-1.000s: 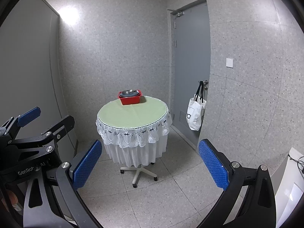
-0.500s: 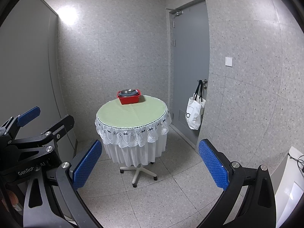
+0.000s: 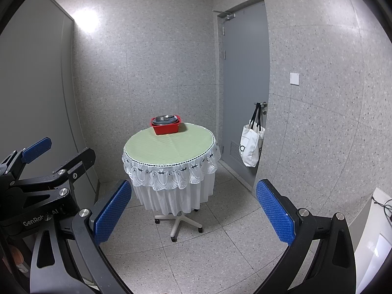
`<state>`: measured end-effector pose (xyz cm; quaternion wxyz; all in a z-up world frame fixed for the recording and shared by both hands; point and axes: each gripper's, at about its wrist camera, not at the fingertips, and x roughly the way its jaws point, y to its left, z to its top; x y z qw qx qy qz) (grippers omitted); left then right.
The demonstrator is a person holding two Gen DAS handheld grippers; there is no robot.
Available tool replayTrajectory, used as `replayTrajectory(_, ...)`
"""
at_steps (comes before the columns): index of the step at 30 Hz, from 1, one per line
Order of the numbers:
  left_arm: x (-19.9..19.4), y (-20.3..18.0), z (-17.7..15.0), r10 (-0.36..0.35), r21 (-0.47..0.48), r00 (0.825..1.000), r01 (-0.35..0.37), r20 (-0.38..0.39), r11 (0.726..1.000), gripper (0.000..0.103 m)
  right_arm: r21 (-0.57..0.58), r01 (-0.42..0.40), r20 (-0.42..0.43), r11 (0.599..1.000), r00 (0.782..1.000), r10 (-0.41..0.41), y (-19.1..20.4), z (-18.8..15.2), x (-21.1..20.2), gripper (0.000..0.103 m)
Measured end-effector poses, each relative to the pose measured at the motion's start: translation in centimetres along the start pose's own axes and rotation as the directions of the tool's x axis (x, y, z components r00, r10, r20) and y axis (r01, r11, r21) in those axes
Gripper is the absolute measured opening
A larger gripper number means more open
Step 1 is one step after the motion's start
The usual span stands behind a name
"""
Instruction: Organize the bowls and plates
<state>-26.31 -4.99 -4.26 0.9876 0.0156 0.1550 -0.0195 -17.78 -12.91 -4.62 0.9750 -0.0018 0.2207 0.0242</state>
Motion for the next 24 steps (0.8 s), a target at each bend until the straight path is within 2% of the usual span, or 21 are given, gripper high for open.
replayTrajectory(24, 0.86, 0.71, -0.14, 0.008, 0.008, 1.000, -0.008, -0.010, 1.000, 0.102, 0.014, 0.001, -0.010, 1.000, 1.000, -0.001, 0.52, -0.38, 0.88, 0.103)
